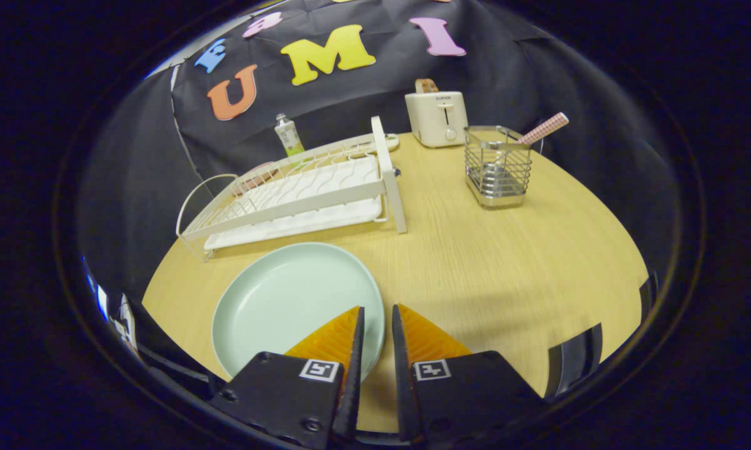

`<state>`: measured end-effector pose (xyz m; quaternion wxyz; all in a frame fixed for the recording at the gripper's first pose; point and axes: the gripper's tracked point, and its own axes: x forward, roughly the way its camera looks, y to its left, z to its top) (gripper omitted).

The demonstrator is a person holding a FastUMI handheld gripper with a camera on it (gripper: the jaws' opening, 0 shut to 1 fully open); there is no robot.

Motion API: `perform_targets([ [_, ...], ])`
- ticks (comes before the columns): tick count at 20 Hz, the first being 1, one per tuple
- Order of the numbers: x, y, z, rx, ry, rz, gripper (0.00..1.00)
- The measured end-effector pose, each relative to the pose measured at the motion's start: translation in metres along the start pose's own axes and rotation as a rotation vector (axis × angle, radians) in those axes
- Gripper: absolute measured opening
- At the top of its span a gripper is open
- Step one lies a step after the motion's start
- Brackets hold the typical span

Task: Take the plate from the dish rack, then take the spoon from the basket and place it into the plate.

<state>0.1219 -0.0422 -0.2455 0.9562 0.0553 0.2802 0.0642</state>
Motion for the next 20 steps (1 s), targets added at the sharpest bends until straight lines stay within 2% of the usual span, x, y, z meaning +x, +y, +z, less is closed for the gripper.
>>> perform_targets([
  [4,-0.007,-0.042,0.036,-0.070,-0.217,-0.103,0.83],
  [6,-0.010,-0.063,0.051,-0.088,-0.284,-0.141,0.91],
  [7,-0.010,-0.075,0.057,-0.086,-0.303,-0.160,1.00],
  [15,-0.002,-0.160,0.116,0.043,-0.401,-0.212,1.00],
  [17,0.009,-0.164,0.133,0.091,-0.398,-0.159,0.98],
  [19,0.015,-0.158,0.155,0.144,-0.448,-0.084,0.97],
  [20,0.022,-0.161,0.168,0.157,-0.481,-0.085,0.96],
])
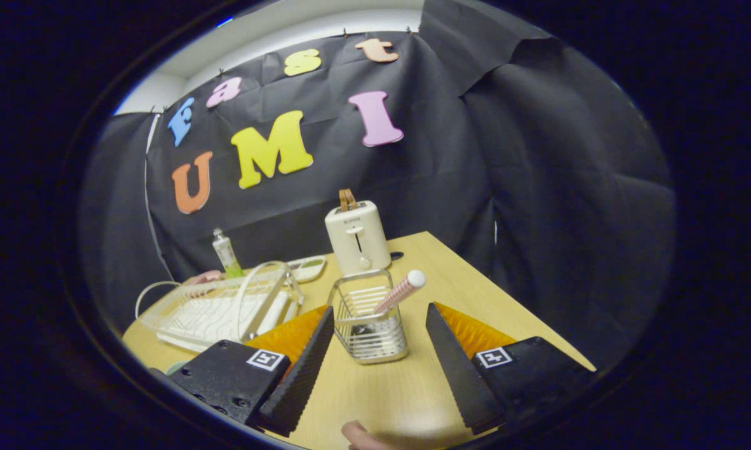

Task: Take the plate from the dish rack, then take the spoon from the basket and place it into the plate.

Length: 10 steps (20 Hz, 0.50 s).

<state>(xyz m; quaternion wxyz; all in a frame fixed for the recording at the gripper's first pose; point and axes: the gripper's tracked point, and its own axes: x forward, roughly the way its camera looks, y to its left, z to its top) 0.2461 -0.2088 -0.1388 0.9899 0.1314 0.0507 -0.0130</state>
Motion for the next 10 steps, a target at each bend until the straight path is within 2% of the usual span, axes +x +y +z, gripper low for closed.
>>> perform_targets([
  [1,0.010,-0.007,0.004,-0.003,-0.018,-0.031,0.95],
  [5,0.028,0.007,0.014,-0.059,-0.046,0.000,0.49],
  [7,0.028,0.017,0.018,-0.031,-0.031,0.043,0.26],
  [9,0.023,0.010,0.028,-0.018,-0.045,0.008,0.18],
  [10,0.018,0.009,0.034,-0.036,-0.063,0.004,0.18],
])
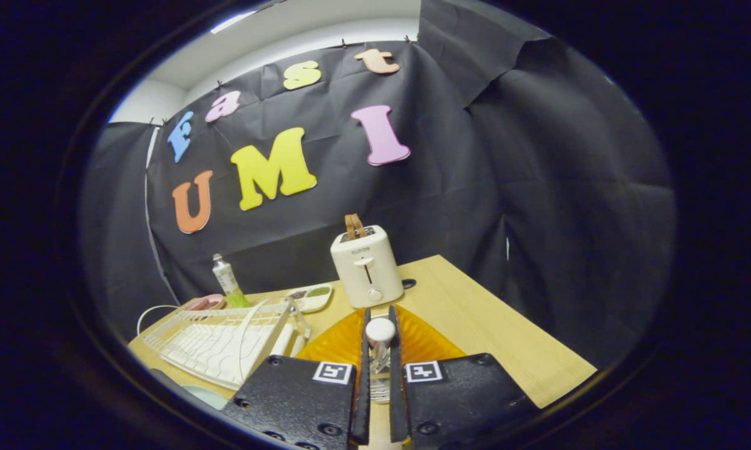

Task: Take the plate from the dish rack, then take the spoon from the basket and place it into the plate.

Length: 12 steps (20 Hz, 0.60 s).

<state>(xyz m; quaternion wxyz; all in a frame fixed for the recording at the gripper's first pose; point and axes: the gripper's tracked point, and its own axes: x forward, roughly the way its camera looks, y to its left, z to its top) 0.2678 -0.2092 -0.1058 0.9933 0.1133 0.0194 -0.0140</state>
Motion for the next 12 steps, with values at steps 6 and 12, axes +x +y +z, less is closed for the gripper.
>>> perform_targets([
  [6,-0.030,0.019,0.050,-0.058,-0.094,-0.011,0.17],
  [12,-0.079,0.057,0.093,-0.063,-0.133,0.003,0.17],
])
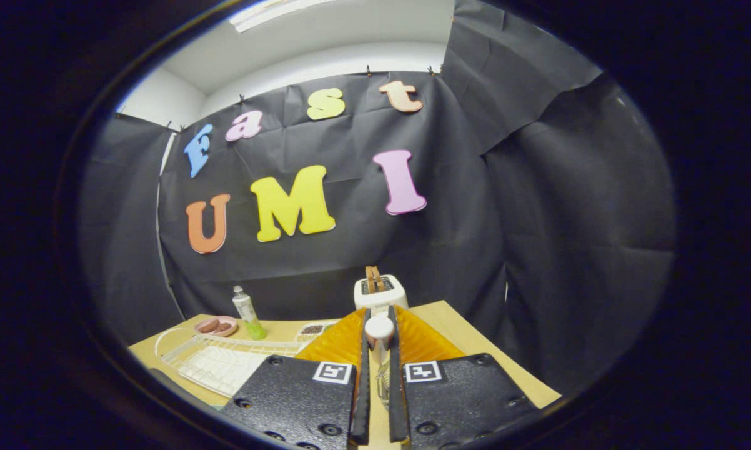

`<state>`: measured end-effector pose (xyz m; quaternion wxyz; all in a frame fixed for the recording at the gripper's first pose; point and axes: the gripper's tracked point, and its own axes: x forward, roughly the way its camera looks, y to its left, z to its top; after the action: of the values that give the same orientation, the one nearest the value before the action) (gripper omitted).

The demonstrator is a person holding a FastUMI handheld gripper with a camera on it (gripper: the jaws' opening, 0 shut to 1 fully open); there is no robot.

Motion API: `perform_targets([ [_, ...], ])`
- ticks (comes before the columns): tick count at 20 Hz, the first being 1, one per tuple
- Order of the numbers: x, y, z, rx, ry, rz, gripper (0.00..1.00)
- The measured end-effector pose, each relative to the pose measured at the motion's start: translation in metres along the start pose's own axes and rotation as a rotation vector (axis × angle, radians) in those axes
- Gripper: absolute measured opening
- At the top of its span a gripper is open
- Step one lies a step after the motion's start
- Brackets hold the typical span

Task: Take the plate from the dish rack, then take the spoon from the basket and place it into the plate.

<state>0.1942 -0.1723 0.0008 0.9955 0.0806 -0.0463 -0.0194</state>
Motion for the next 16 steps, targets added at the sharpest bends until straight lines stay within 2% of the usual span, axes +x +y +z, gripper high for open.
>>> perform_targets([
  [8,-0.072,0.055,0.009,-0.003,-0.010,0.064,0.17],
  [14,-0.117,0.099,-0.039,-0.032,0.037,0.097,0.17],
  [16,-0.130,0.121,-0.061,-0.049,0.070,0.130,0.17],
])
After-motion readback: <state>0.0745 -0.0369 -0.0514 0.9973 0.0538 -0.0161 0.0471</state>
